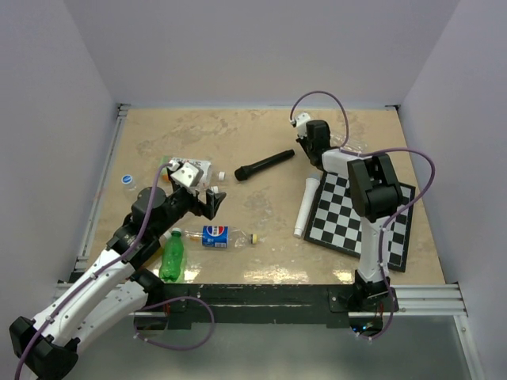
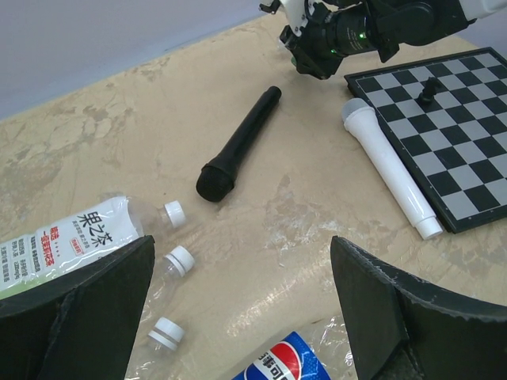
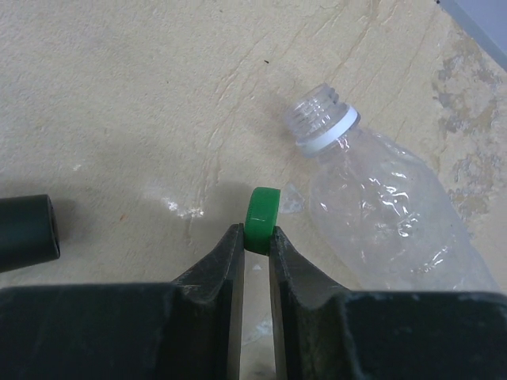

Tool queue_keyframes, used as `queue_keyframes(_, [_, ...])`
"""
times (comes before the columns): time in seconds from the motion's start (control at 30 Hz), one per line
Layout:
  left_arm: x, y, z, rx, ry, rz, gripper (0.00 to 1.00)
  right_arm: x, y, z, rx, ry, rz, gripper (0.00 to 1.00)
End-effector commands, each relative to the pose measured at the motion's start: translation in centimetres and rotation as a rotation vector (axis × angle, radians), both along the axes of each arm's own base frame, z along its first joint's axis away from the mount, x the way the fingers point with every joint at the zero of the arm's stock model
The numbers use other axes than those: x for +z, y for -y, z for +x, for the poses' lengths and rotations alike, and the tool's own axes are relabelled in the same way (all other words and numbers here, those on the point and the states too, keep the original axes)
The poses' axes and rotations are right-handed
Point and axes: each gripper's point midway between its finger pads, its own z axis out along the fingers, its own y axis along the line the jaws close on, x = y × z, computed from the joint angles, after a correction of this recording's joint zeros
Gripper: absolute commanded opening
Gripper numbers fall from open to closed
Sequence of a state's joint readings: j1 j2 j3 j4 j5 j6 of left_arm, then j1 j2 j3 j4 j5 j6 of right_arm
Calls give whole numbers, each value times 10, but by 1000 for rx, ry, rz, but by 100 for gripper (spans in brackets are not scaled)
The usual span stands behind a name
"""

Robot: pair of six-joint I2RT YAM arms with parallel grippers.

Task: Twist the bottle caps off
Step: Place the bottle cap at the center of the board, then pick up the plastic bottle at the center of the board.

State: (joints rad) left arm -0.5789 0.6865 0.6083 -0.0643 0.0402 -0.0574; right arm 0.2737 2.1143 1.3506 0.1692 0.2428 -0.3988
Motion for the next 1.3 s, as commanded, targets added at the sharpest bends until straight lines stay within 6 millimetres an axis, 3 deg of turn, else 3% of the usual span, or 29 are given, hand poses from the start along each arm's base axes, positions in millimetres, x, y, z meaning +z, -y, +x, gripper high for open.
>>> queue_keyframes(0.0, [13, 3, 3, -14, 56, -6, 96, 16, 2, 17, -15, 41, -16, 19])
queue_keyframes(0.13, [12, 3, 3, -15, 57, -5, 96, 14, 0, 16, -2, 33, -10, 25])
queue_keyframes(0.4, [12, 2, 3, -13, 56, -3, 96, 28, -7, 12, 31, 37, 25, 37])
queue_keyframes(0.97, [15, 1, 2, -12, 66, -3, 96, 81, -37, -11, 202, 34, 138, 45])
queue_keyframes(1.27, [15, -1, 3, -2, 66, 1, 97, 112, -50, -34, 324, 27, 188, 57])
